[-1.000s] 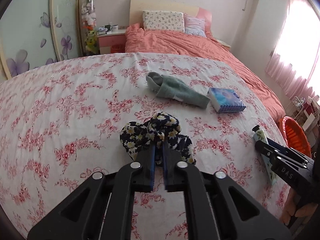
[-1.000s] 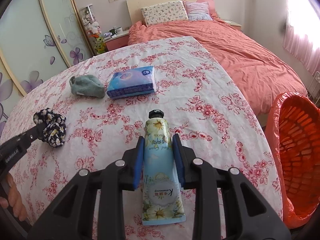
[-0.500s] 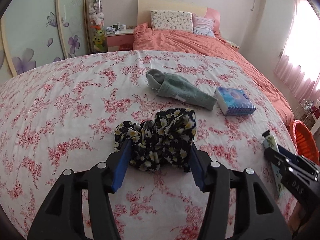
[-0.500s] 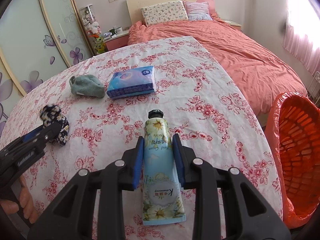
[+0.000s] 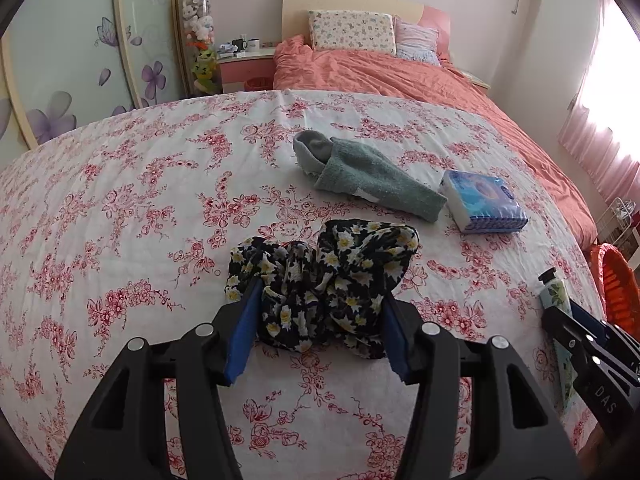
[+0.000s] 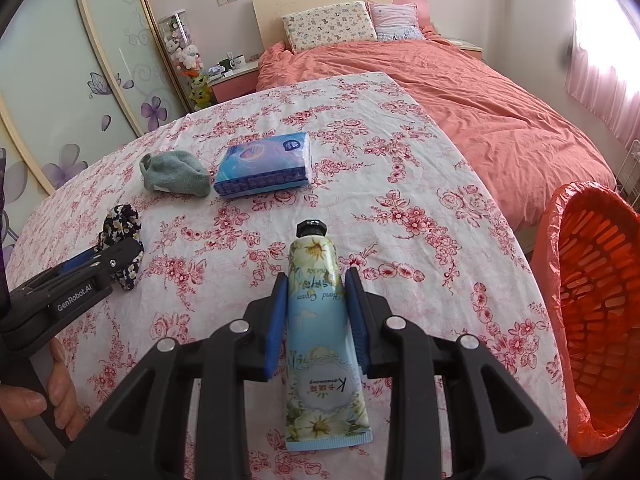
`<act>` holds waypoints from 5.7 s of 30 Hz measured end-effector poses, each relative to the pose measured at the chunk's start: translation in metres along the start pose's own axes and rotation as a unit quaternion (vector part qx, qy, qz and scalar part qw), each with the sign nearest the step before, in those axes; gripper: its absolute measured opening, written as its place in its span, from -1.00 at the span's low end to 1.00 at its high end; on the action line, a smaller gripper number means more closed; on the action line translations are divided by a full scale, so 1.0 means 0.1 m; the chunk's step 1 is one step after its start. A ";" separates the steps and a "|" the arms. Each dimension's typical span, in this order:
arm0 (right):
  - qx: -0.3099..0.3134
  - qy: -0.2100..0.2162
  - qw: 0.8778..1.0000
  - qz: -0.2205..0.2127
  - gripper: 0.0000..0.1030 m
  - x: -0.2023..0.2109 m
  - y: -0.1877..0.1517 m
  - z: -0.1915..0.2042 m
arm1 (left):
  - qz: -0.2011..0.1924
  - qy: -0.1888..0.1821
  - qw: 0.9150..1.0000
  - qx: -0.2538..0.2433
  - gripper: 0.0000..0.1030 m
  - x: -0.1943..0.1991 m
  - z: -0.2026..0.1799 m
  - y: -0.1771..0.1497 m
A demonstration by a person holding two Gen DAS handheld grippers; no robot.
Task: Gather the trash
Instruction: 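Lift the floral scrunchie with the left gripper and hold the tube in the right, then carry scrunchie and tube toward the orange basket with both tools, then open both grippers over the orange basket to drop scrunchie and tube, then grasp the green sock with the left gripper while the right grasps the blue tissue pack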
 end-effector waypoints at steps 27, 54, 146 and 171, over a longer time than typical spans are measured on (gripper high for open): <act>0.013 -0.012 1.000 0.000 -0.41 -0.01 0.01 0.04 | 0.001 -0.004 1.000 -0.003 0.08 0.00 -0.03 0.01; -0.040 -0.006 0.995 -0.091 -0.46 1.07 0.03 -0.37 | -0.074 -0.075 0.992 -0.066 -0.68 0.81 -0.63 0.14; -0.033 0.028 0.998 -0.040 0.63 -0.27 0.58 0.33 | 0.011 0.032 0.999 -0.022 -0.74 -0.15 0.42 0.44; -0.001 -0.033 0.999 0.002 0.43 -0.37 0.39 0.27 | 0.011 0.020 1.000 0.019 0.04 -0.24 0.40 0.45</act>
Point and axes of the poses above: each gripper's, at about its wrist camera, not at the fingertips, and x roughly against the way its jaws point, z to its left, y to its top, the point moved 3 cm from there along -x, roughly the way its jaws point, and after that the axes turned 4 degrees about -y, right-handed, at the moved point
